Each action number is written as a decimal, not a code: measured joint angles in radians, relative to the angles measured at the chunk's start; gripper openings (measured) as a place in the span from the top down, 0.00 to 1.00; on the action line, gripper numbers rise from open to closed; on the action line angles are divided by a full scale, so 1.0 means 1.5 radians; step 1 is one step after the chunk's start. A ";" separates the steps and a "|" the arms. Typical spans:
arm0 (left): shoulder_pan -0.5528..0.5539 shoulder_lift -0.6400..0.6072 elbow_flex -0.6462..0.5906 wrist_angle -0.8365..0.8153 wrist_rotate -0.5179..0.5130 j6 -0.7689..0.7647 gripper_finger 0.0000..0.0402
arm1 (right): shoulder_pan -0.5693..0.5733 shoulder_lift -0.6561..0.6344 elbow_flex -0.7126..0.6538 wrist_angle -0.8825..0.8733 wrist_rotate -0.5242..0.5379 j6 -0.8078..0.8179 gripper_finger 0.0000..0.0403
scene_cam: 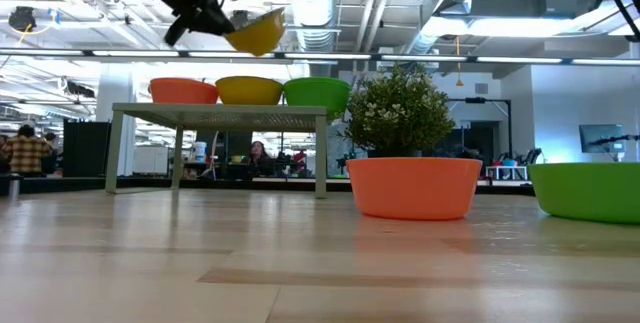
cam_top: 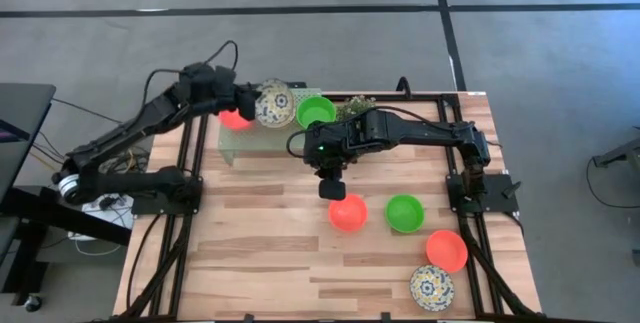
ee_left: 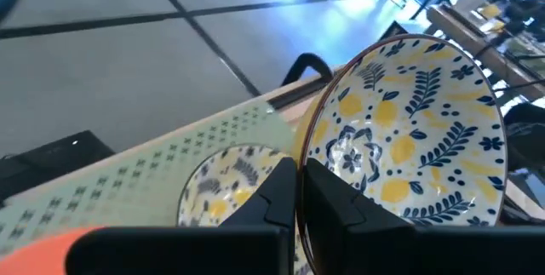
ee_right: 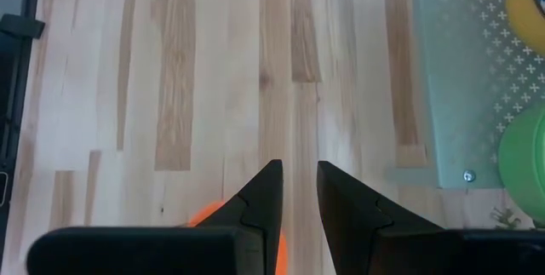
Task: Pick & Place Mini bowls
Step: Stack the white pattern bowl on top of the white pattern bowl on the shelf
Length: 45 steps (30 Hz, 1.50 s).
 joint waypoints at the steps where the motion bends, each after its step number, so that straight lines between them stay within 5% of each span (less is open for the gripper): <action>1: 0.007 0.009 0.011 -0.005 0.005 0.001 0.97 | 0.000 0.000 0.000 -0.001 0.000 0.000 0.83; 9: 0.047 0.066 0.070 -0.117 0.010 0.004 0.97 | 0.001 0.000 0.000 -0.003 0.000 0.000 0.83; 32: 0.060 0.138 0.071 -0.169 0.036 0.020 0.96 | 0.002 0.000 0.000 -0.003 0.000 0.000 0.83; 45: 0.065 0.144 0.071 -0.168 0.034 0.019 0.88 | 0.003 0.000 0.000 -0.003 0.000 0.000 0.83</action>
